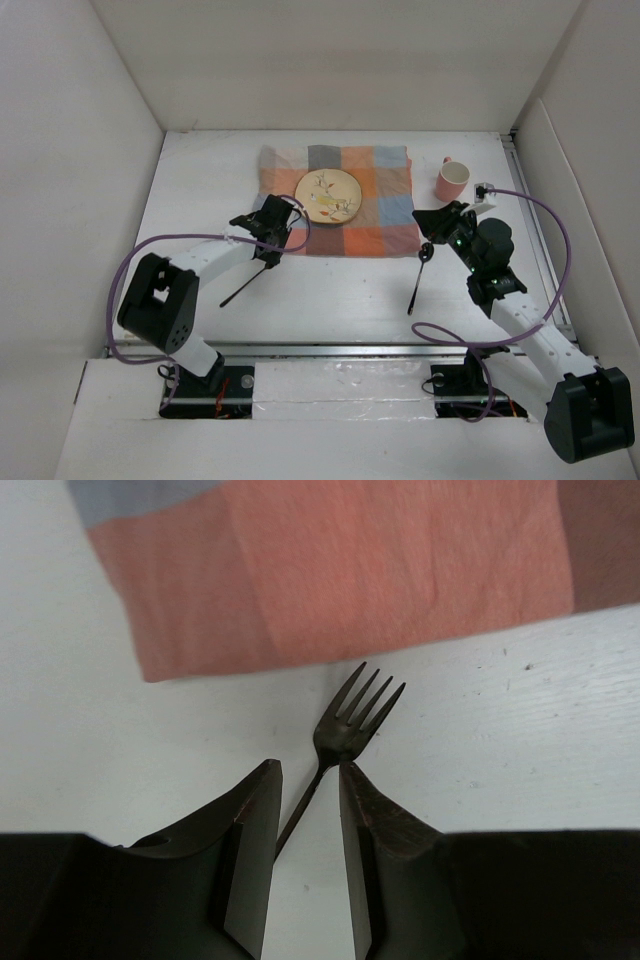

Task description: Set the dinner table for one person

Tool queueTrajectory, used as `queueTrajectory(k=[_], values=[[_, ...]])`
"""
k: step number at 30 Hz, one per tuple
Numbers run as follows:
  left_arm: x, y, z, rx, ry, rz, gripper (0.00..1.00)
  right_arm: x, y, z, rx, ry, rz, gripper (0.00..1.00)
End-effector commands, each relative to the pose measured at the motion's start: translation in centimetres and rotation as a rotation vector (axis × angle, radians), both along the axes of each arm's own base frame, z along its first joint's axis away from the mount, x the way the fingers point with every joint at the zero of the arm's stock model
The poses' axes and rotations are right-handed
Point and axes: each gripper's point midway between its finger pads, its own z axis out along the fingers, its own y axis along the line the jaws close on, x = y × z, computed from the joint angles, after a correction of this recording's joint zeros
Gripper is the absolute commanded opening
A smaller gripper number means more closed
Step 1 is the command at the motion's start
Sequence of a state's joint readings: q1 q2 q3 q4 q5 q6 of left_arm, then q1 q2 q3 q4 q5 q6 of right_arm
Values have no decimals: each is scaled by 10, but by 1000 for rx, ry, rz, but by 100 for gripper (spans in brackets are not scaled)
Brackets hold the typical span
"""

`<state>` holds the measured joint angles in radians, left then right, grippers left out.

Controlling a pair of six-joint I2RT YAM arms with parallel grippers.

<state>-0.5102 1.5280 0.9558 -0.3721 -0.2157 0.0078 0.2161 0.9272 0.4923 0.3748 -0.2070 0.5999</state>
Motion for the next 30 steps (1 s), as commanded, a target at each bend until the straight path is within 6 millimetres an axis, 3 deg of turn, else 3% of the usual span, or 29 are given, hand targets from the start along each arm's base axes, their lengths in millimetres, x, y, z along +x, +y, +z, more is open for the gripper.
queueTrajectory(k=[1,5,11,14,16,21,23,26,30], values=[[-23,-4,-28,63,156,-54,26,-2,1,25,24,-83,16,23],[-36,-1,-34,80,212,2,26,-1,2,21,23,-79,17,23],[-28,3,-16,23,157,35,29,-3,10,20,24,-77,71,23],[-26,13,-24,29,192,71,31,-4,8,22,23,-82,60,23],[-30,9,-32,17,224,50,34,-2,4,22,20,-82,40,23],[-48,9,-75,120,368,16,31,-2,4,23,22,-84,40,23],[-60,4,-90,174,432,-26,29,-4,4,26,24,-90,45,23],[-51,-12,-93,158,453,-43,26,-5,5,28,23,-97,51,23],[-22,-64,-71,24,378,-101,25,-4,5,27,19,-95,51,23]])
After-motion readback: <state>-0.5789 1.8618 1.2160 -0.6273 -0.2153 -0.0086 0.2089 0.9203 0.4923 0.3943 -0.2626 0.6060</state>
